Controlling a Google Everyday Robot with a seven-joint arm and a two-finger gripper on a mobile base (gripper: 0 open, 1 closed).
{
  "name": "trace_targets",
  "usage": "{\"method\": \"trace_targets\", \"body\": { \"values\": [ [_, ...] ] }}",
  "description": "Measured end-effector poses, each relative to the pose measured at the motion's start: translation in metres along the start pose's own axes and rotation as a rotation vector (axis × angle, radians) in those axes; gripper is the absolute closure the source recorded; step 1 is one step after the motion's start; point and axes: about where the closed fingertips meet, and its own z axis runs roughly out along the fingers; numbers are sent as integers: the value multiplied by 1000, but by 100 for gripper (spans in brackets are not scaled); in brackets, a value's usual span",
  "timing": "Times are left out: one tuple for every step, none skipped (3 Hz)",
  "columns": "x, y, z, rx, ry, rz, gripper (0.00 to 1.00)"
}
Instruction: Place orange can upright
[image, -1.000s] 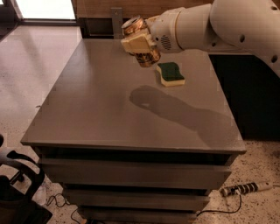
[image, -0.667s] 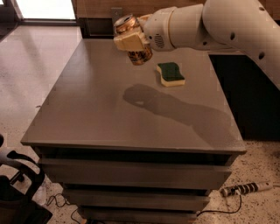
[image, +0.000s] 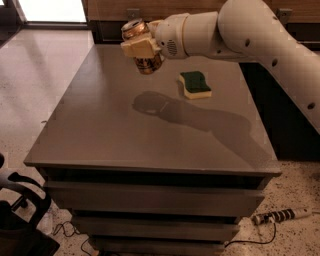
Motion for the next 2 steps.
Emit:
{"method": "trace_targets", "body": {
  "values": [
    [10, -1, 10, -17, -37, 25, 100],
    [21, -1, 17, -27, -62, 54, 100]
  ]
}}
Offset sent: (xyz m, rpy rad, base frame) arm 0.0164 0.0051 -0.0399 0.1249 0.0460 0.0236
